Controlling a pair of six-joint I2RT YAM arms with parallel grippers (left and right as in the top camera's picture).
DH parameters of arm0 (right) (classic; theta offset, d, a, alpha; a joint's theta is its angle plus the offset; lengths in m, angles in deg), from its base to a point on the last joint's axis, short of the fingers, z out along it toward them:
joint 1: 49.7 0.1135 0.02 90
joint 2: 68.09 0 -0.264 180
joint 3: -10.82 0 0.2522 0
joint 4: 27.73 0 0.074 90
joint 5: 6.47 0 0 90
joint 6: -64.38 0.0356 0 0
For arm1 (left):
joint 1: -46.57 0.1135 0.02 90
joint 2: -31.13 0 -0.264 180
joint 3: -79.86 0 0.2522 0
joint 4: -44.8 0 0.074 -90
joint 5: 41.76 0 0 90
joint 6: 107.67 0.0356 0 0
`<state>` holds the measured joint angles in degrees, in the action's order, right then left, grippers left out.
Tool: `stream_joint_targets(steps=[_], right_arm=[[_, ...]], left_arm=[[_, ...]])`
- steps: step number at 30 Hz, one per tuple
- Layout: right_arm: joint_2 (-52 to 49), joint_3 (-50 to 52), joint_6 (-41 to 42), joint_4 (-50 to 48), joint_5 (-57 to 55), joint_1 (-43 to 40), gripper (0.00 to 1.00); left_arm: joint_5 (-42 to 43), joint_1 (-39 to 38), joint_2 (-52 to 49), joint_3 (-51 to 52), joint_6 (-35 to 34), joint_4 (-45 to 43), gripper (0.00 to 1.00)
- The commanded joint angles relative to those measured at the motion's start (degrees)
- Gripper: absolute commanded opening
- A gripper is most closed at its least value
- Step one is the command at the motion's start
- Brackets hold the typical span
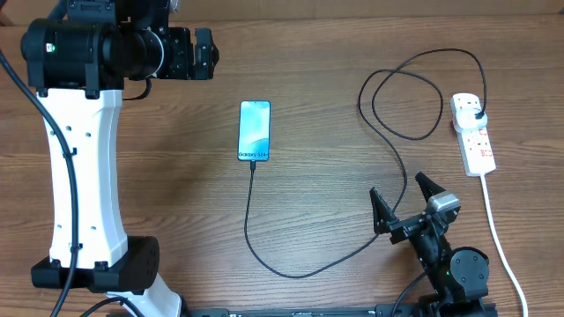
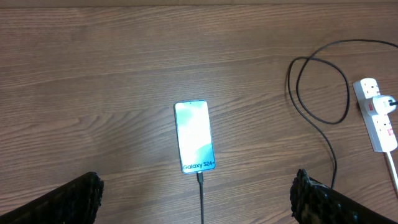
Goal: Plug charger to phone and switch on socket
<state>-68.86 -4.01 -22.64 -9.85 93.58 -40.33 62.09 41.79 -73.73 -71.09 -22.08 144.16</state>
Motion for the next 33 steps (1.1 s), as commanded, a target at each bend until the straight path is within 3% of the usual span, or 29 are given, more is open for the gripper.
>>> stream_joint_targets(steps=[1,28,33], right_arm=[[0.63,0.61,0.15,-0.20,0.11,-0.22,1.00],[0.63,0.61,0.15,-0.20,0.11,-0.22,1.00],[0.63,0.61,0.15,-0.20,0.11,-0.22,1.00]], left_arm=[[-0.35,-0.11,-0.02,0.11,-0.11,-0.13,0.99],[-0.39,-0.11,0.09,0.13,-0.04,-0.13,1.00],[-6.88,-0.11,1.36,0.33,0.13,0.00,1.00]])
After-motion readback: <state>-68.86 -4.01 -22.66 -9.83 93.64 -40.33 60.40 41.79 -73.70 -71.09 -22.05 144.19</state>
